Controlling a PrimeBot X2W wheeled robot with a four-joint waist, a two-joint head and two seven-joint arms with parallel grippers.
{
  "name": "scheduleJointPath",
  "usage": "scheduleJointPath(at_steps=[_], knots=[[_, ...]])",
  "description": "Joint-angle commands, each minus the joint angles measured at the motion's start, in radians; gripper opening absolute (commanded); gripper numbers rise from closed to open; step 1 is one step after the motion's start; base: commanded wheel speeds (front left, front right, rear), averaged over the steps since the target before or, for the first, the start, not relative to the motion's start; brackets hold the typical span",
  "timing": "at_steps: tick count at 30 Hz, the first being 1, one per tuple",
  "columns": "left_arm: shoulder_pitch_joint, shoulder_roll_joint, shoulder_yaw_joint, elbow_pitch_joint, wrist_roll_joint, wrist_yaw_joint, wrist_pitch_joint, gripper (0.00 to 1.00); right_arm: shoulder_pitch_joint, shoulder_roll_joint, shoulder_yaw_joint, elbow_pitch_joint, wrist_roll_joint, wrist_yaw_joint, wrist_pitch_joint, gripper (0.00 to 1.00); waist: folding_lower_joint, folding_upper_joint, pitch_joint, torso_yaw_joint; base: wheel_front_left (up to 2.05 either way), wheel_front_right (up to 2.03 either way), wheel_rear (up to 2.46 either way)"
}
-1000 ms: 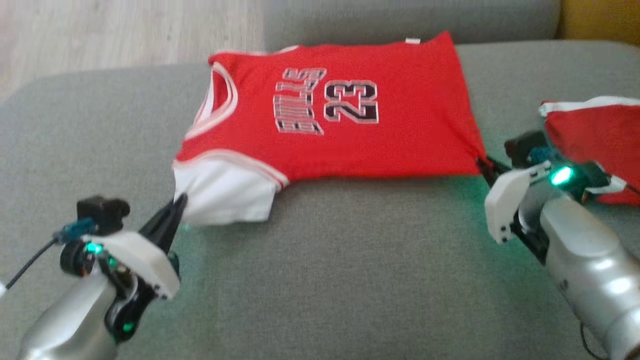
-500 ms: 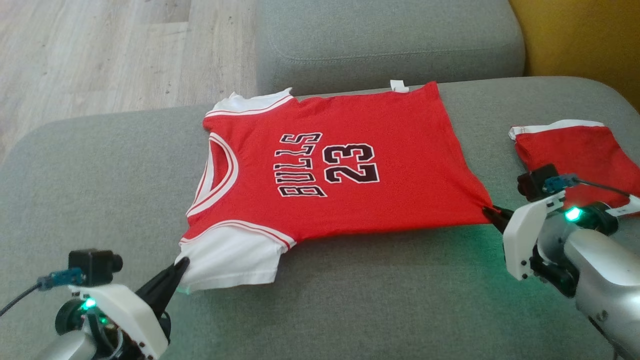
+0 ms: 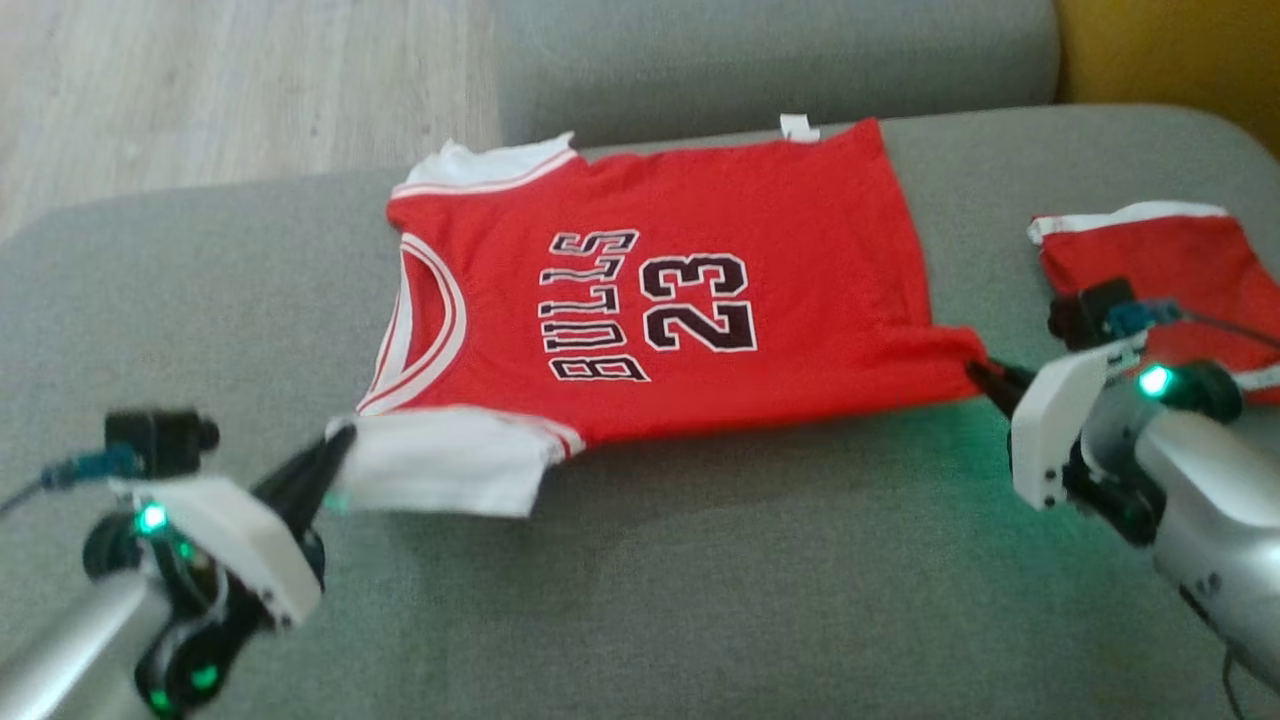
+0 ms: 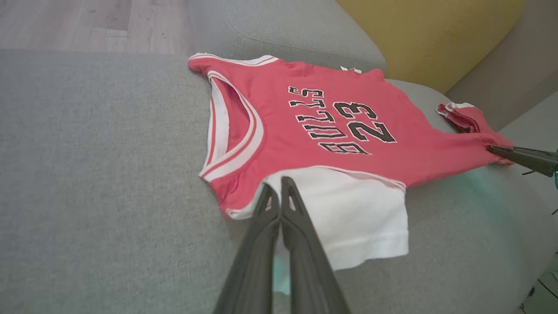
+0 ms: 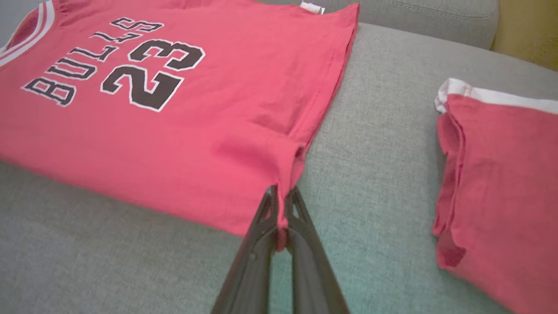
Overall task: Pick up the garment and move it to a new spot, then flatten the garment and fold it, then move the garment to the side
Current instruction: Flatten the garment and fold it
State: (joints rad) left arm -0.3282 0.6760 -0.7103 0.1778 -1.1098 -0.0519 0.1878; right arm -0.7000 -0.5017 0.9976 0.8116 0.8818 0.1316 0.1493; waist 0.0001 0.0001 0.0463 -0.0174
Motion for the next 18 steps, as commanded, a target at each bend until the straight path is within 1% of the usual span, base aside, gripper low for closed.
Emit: scheduleJointPath(at_steps=[1, 8, 14, 18], knots=[[-0.098, 0.030, 0.060, -0.005, 0.009, 0.001, 0.009, 0.00, -0.045, -0.006, -0.001, -0.007, 0.006, -0.001, -0.012, 0.00, -0.0001, -0.0001, 0.032, 0.002, 0.00, 0.00, 0.00], [-0.237, 0.013, 0.051, 0.083, 0.035, -0.011, 0.073, 0.00, -0.123, 0.018, 0.001, 0.028, 0.011, -0.001, 0.004, 0.00, -0.0001, -0.0001, 0.092, -0.002, 0.00, 0.00, 0.00], [-0.374, -0.005, 0.009, 0.198, 0.080, -0.030, 0.164, 0.00, -0.196, 0.046, 0.014, 0.080, 0.009, -0.001, 0.021, 0.00, -0.0001, -0.0001, 0.149, -0.009, 0.00, 0.00, 0.00], [-0.457, -0.027, -0.022, 0.279, 0.113, -0.042, 0.209, 0.00, -0.240, 0.068, 0.030, 0.113, 0.006, -0.001, 0.025, 0.00, -0.0001, -0.0001, 0.190, -0.016, 0.00, 0.00, 0.00]])
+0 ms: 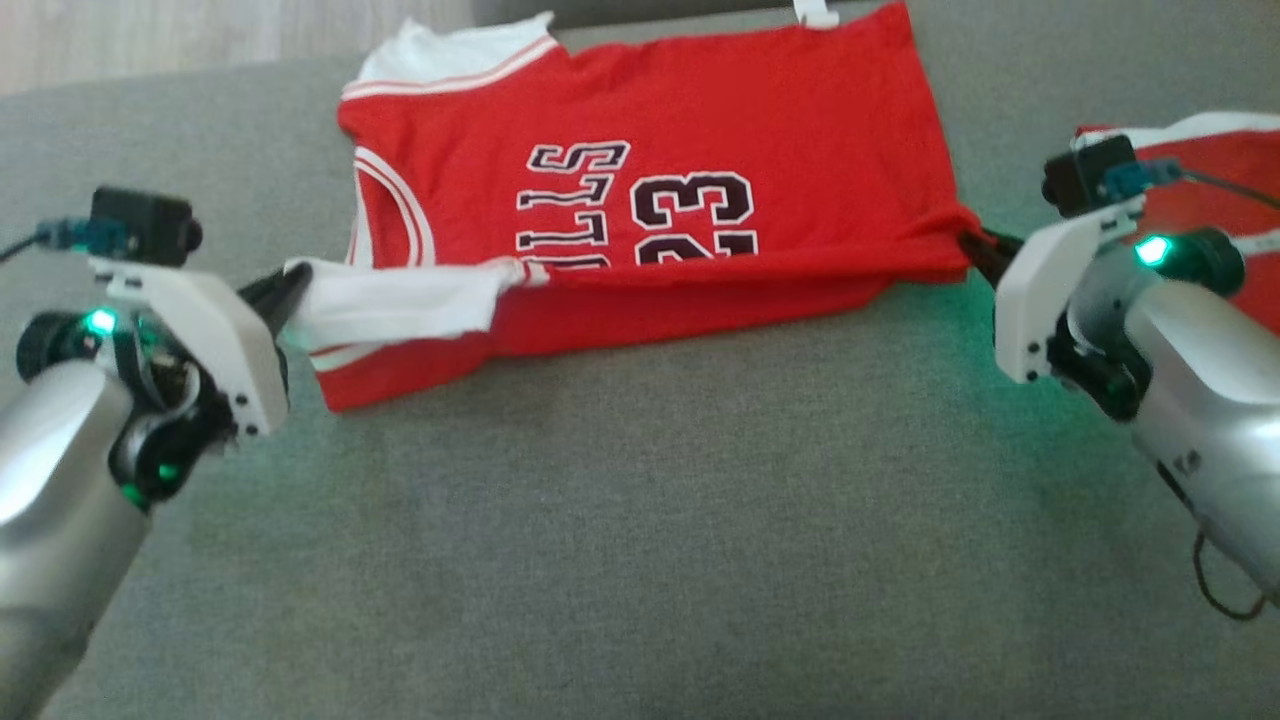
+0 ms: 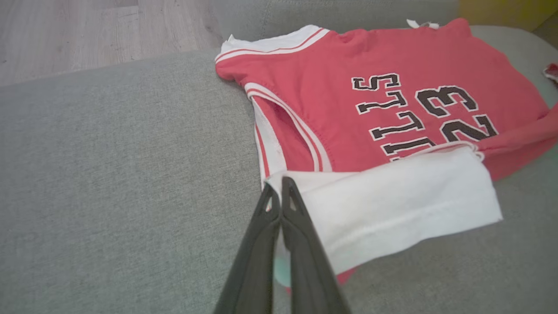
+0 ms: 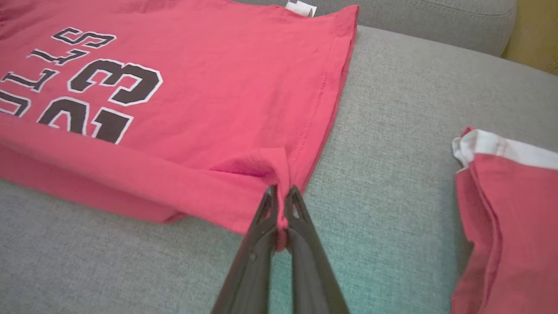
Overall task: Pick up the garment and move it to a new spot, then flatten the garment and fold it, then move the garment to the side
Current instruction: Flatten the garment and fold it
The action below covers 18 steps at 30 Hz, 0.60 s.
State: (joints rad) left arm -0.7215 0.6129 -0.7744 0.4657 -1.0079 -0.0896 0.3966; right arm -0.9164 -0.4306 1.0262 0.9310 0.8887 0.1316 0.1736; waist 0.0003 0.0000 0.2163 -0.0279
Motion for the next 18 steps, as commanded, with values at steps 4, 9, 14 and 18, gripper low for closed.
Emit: scheduleJointPath(at_steps=[4, 9, 14, 18], knots=[[-0.135, 0.008, 0.022, 0.059, 0.033, -0.018, 0.014, 0.00, -0.065, 0.018, 0.014, 0.026, 0.000, -0.001, -0.004, 0.00, -0.0003, 0.0000, 0.060, -0.015, 0.00, 0.00, 0.00], [-0.232, -0.024, -0.002, 0.142, 0.086, -0.025, -0.011, 0.17, -0.123, 0.033, 0.021, 0.075, -0.013, -0.001, -0.052, 1.00, -0.0003, 0.0000, 0.107, -0.019, 0.00, 0.00, 0.00], [-0.330, -0.094, 0.011, 0.246, 0.156, -0.007, -0.189, 1.00, -0.185, 0.064, -0.016, 0.155, -0.018, -0.001, -0.184, 1.00, -0.0003, 0.0000, 0.138, -0.015, 0.00, 0.00, 0.00], [-0.352, -0.139, 0.023, 0.303, 0.188, -0.003, -0.356, 1.00, -0.201, 0.075, -0.028, 0.195, -0.045, -0.001, -0.325, 1.00, -0.0003, 0.0000, 0.125, -0.010, 0.00, 0.00, 0.00]])
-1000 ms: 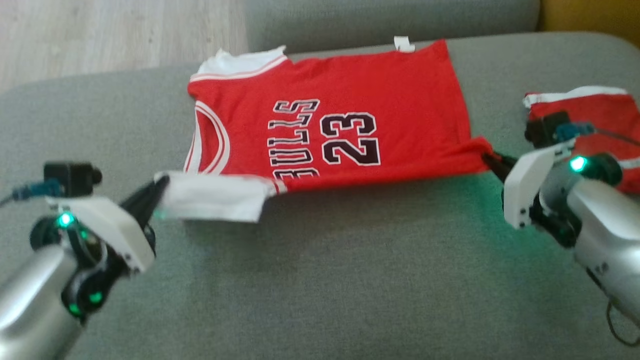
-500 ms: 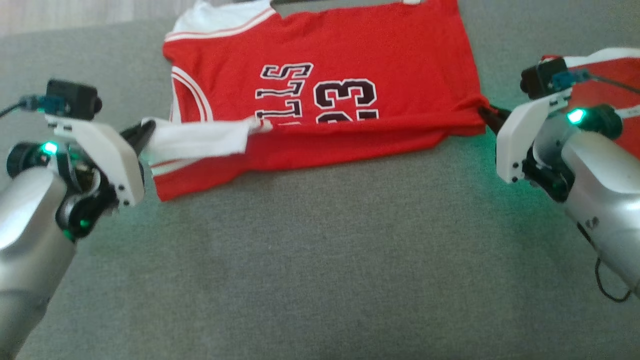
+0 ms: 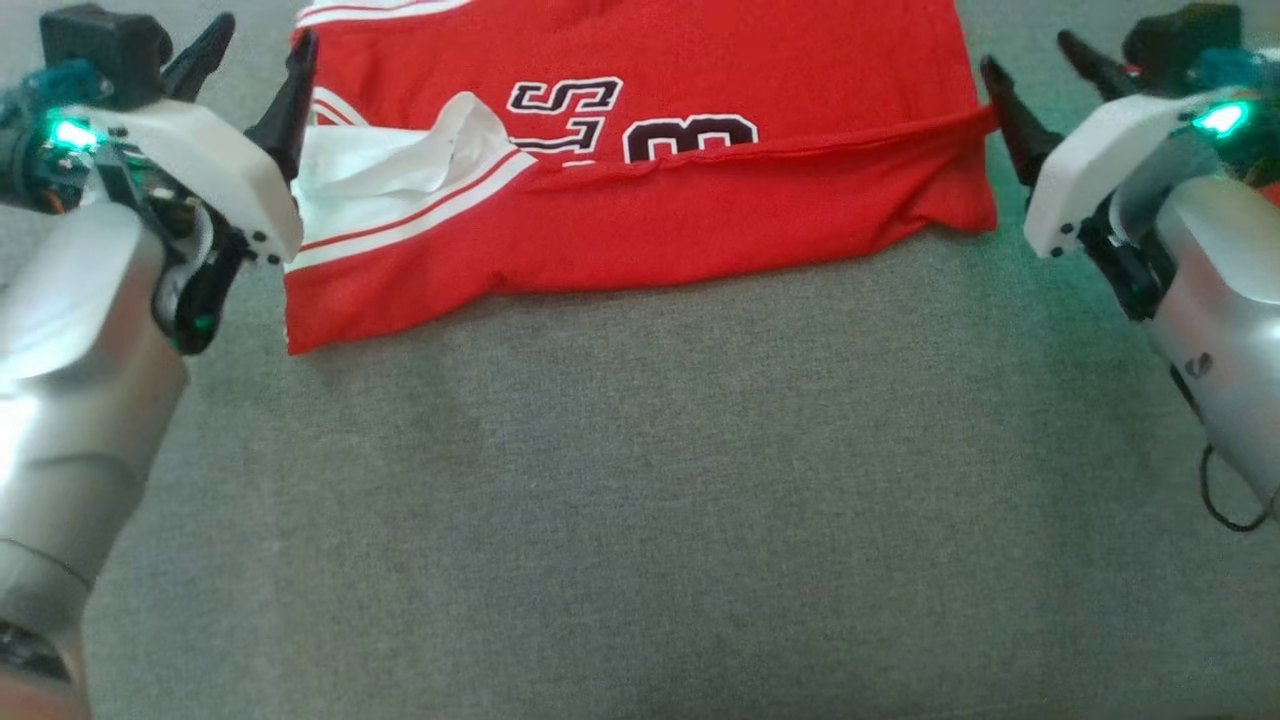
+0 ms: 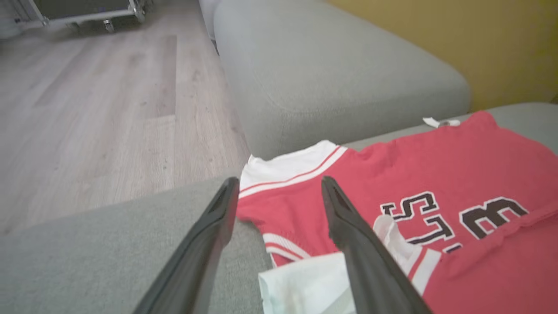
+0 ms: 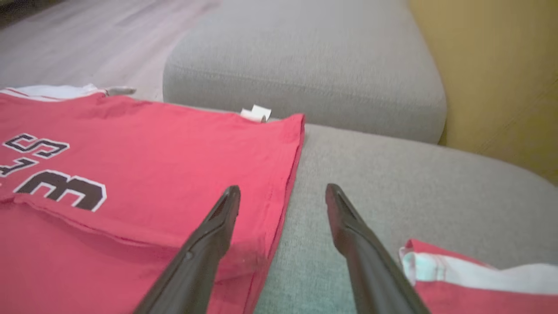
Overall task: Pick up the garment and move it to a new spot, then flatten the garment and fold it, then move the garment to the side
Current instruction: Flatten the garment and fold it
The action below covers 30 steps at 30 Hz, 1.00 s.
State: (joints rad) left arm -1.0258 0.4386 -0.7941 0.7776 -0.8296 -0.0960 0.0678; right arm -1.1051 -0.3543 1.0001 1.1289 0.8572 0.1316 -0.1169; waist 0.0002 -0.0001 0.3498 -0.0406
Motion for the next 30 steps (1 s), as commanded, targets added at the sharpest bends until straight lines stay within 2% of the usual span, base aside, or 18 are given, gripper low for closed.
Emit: scheduleJointPath(at_steps=[1, 6, 10, 12, 13, 14, 17, 18, 19, 20, 23, 26, 30], knots=[[-0.047, 0.024, 0.048, 0.001, 0.011, 0.000, -0.068, 1.00, -0.014, -0.003, 0.002, 0.008, -0.032, -0.001, -0.075, 1.00, -0.0002, 0.0001, -0.014, 0.005, 0.00, 0.00, 0.00], [-0.016, -0.023, 0.084, 0.034, 0.008, -0.001, -0.269, 1.00, -0.003, -0.003, -0.073, 0.020, -0.061, -0.001, -0.143, 1.00, -0.0002, 0.0001, -0.065, 0.012, 0.00, 0.00, 0.00], [0.036, -0.044, 0.140, 0.003, 0.012, 0.015, -0.326, 1.00, 0.045, -0.034, -0.275, -0.128, -0.162, -0.001, -0.144, 1.00, -0.0002, 0.0001, -0.105, 0.012, 0.00, 0.00, 0.00], [0.076, -0.048, 0.212, -0.071, 0.038, 0.041, -0.328, 1.00, 0.116, -0.028, -0.411, -0.228, -0.238, -0.001, -0.145, 1.00, -0.0002, 0.0001, -0.125, 0.012, 0.00, 0.00, 0.00], [0.076, -0.048, 0.212, -0.071, 0.038, 0.041, -0.328, 1.00, 0.116, -0.028, -0.411, -0.228, -0.238, -0.001, -0.145, 1.00, -0.0002, 0.0001, -0.125, 0.012, 0.00, 0.00, 0.00], [0.108, -0.053, 0.254, -0.120, 0.061, 0.054, -0.329, 1.00, 0.159, -0.020, -0.483, -0.293, -0.286, -0.001, -0.145, 1.00, -0.0002, 0.0001, -0.135, 0.013, 0.00, 0.00, 0.00], [0.240, -0.094, 0.375, -0.254, 0.130, 0.078, -0.329, 1.00, 0.321, 0.027, -0.684, -0.491, -0.466, -0.001, -0.145, 1.00, -0.0002, 0.0001, -0.166, 0.017, 0.00, 0.00, 0.00], [0.338, -0.128, 0.441, -0.318, 0.181, 0.084, -0.329, 1.00, 0.441, 0.096, -0.793, -0.590, -0.556, -0.001, -0.145, 1.00, -0.0002, 0.0001, -0.189, 0.019, 0.00, 0.00, 0.00], [0.385, -0.148, 0.471, -0.344, 0.202, 0.082, -0.329, 1.00, 0.495, 0.128, -0.827, -0.625, -0.596, -0.001, -0.145, 1.00, -0.0002, 0.0001, -0.200, 0.019, 0.00, 0.00, 0.00], [0.472, -0.189, 0.524, -0.387, 0.246, 0.074, -0.329, 1.00, 0.585, 0.190, -0.880, -0.666, -0.658, -0.001, -0.145, 1.00, -0.0002, 0.0001, -0.220, 0.020, 0.00, 0.00, 0.00], [0.584, -0.242, 0.587, -0.426, 0.318, 0.061, -0.329, 1.00, 0.686, 0.256, -0.933, -0.692, -0.711, -0.001, -0.145, 1.00, -0.0002, 0.0001, -0.247, 0.021, 0.00, 0.00, 0.00], [0.678, -0.297, 0.639, -0.408, 0.357, 0.049, -0.329, 1.00, 0.763, 0.285, -0.960, -0.698, -0.754, -0.001, -0.145, 1.00, -0.0002, 0.0001, -0.270, 0.019, 0.00, 0.00, 0.00], [0.735, -0.334, 0.692, -0.388, 0.404, 0.025, -0.329, 1.00, 0.814, 0.301, -0.963, -0.708, -0.768, -0.001, -0.145, 1.00, -0.0002, 0.0001, -0.274, 0.011, 0.00, 0.00, 0.00]])
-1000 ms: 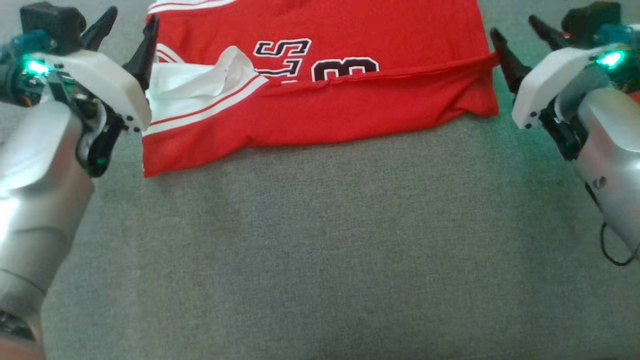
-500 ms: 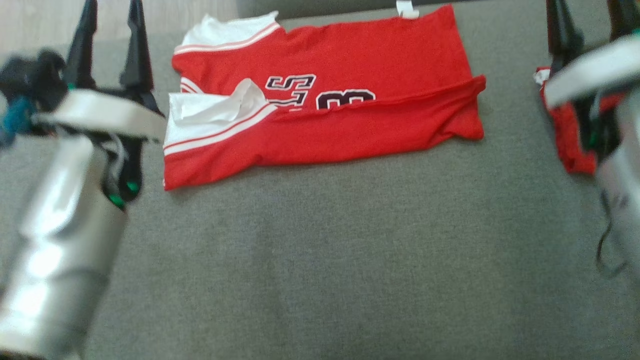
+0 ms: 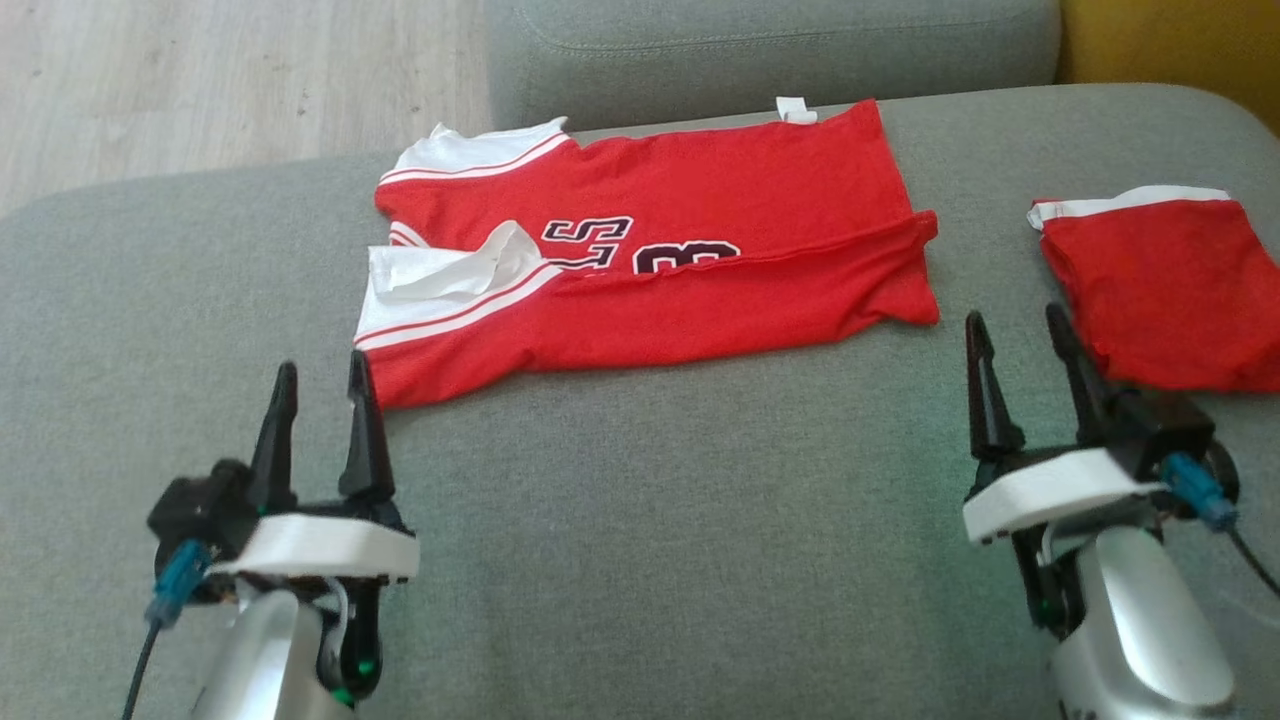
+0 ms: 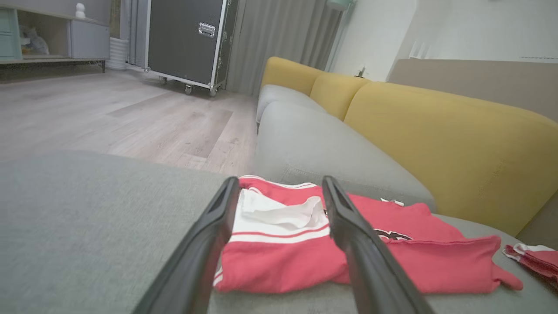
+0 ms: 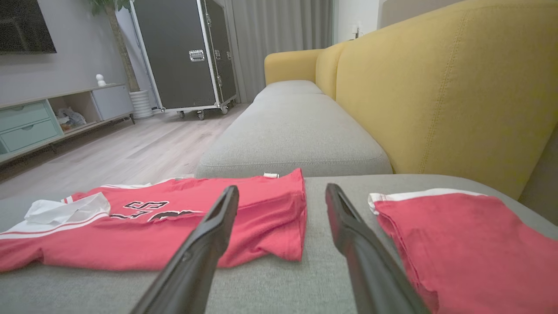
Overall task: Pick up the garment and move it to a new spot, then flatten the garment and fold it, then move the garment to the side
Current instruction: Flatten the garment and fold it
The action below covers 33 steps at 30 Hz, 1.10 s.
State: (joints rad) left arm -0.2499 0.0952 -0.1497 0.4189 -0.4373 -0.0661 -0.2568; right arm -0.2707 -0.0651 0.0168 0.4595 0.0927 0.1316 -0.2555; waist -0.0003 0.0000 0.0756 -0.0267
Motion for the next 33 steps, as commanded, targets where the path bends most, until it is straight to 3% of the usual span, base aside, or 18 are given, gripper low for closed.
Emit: scheduleJointPath(at_steps=[1, 8, 13, 18, 29, 33], knots=[[-0.036, 0.003, 0.060, -0.028, 0.022, -0.011, -0.005, 1.00, -0.014, 0.013, 0.021, -0.044, -0.003, -0.001, -0.006, 1.00, 0.0003, 0.0000, 0.001, -0.004, 0.00, 0.00, 0.00], [-0.057, -0.019, 0.120, 0.014, 0.084, -0.025, -0.005, 1.00, -0.021, 0.015, 0.048, -0.071, 0.031, -0.001, -0.006, 1.00, 0.0003, 0.0000, 0.032, -0.027, 0.00, 0.00, 0.00], [-0.139, -0.015, 0.145, 0.201, 0.074, 0.017, 0.029, 1.00, -0.037, 0.015, 0.050, -0.088, 0.045, -0.001, -0.006, 1.00, 0.0003, 0.0000, 0.066, -0.040, 0.00, 0.00, 0.00], [-0.240, 0.016, 0.134, 0.341, 0.091, 0.038, 0.071, 1.00, -0.050, 0.015, 0.055, -0.093, 0.074, -0.001, -0.006, 1.00, 0.0003, 0.0000, 0.105, -0.052, 0.00, 0.00, 0.00], [-0.385, 0.063, 0.098, 0.560, 0.111, 0.038, 0.179, 1.00, -0.090, 0.015, 0.081, -0.117, 0.101, -0.001, -0.006, 1.00, 0.0003, 0.0000, 0.177, -0.083, 0.00, 0.00, 0.00], [-0.413, 0.064, 0.077, 0.633, 0.112, 0.015, 0.246, 0.98, -0.099, 0.015, 0.087, -0.122, 0.111, -0.001, -0.006, 1.00, 0.0003, 0.0000, 0.190, -0.091, 0.00, 0.00, 0.00]])
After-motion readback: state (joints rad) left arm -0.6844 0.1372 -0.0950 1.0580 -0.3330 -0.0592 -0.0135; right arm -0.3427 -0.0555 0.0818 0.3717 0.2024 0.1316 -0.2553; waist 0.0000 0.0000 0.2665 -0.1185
